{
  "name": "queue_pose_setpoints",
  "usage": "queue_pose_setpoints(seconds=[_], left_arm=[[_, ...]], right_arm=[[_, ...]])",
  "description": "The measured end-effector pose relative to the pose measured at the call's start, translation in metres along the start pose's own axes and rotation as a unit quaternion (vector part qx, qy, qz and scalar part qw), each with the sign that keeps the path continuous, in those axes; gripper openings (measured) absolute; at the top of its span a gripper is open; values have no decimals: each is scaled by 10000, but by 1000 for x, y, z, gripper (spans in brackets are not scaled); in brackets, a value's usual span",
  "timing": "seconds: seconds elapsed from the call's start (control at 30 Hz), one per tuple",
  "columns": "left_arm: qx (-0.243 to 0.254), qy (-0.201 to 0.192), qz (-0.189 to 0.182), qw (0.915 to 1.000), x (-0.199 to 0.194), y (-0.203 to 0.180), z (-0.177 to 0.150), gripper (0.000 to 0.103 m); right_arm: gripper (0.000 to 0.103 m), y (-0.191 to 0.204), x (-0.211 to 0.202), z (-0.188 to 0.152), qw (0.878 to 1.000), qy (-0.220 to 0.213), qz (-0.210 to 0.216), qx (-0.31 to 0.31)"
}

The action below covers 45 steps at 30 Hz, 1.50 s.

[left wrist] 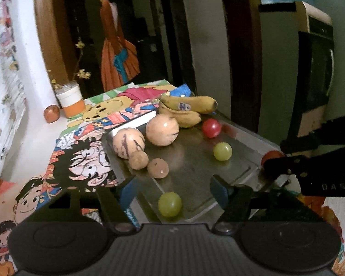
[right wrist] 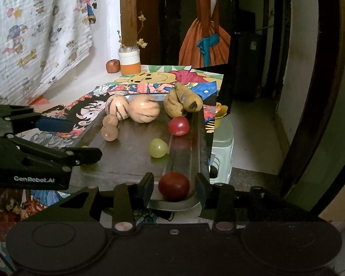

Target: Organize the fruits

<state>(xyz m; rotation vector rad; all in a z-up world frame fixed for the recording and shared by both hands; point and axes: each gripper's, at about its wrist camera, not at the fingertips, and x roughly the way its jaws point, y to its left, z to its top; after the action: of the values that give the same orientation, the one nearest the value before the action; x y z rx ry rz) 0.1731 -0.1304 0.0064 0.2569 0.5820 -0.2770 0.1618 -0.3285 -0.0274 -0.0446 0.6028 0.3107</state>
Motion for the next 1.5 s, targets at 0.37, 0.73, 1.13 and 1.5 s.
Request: queue_pose_setpoints(seconds=[0.37, 0.73, 1.13, 1.5], left_arm=[[-266, -176, 188, 9993, -17, 6, -4, 93], [-985, -238, 369, 9942, -35, 29, -12, 103], [-1561, -347, 511, 9858, -56, 40, -28, 103], [-1806, -558, 618, 9800, -79, 41, -43, 103]], right_arm=[[59, 3, -11, -2, 9998, -163, -59, 99], [81, 8, -30, -4, 9985, -480, -120, 217], [96, 16, -43, -4, 9959, -878, -109, 175], [102, 27, -61, -16, 9913, -1289, -129, 238]])
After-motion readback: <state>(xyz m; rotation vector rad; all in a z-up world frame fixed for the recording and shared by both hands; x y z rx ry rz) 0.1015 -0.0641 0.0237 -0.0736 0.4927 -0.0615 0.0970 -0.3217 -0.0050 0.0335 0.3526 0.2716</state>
